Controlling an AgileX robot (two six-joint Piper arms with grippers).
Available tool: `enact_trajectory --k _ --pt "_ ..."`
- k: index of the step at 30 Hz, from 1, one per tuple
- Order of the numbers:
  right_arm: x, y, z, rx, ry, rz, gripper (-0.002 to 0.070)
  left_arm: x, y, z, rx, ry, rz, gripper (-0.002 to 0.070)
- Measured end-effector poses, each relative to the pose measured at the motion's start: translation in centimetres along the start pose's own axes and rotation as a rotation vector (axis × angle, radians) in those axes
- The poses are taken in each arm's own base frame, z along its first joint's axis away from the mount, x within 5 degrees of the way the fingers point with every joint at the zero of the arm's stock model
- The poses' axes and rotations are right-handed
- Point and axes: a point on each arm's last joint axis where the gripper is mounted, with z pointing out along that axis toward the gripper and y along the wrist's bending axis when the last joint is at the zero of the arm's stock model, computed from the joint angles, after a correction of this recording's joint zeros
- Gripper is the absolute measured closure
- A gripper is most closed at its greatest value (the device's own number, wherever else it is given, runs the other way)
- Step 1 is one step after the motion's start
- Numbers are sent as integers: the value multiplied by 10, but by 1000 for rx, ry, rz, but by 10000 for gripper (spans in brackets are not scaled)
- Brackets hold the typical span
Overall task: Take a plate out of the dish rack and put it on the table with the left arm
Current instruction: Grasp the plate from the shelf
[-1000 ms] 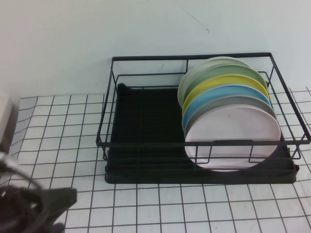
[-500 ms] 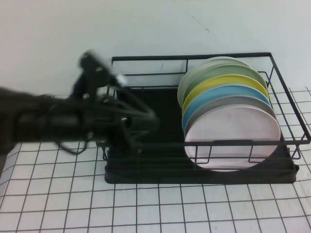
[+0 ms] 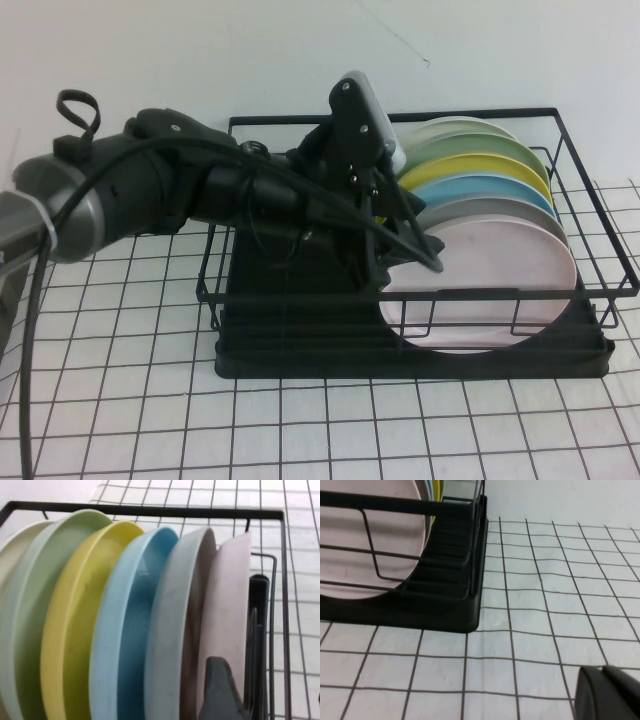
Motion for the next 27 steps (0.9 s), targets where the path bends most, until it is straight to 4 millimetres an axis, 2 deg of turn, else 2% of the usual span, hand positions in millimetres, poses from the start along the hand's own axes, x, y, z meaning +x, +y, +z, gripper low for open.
enact_trajectory --k 4,12,27 --pt "0 0 0 0 0 0 678 5 1 6 28 11 94 307" --pt "0 0 0 0 0 0 678 12 6 11 -6 25 145 342" --pt "0 0 0 0 0 0 678 28 14 29 -8 -2 115 344"
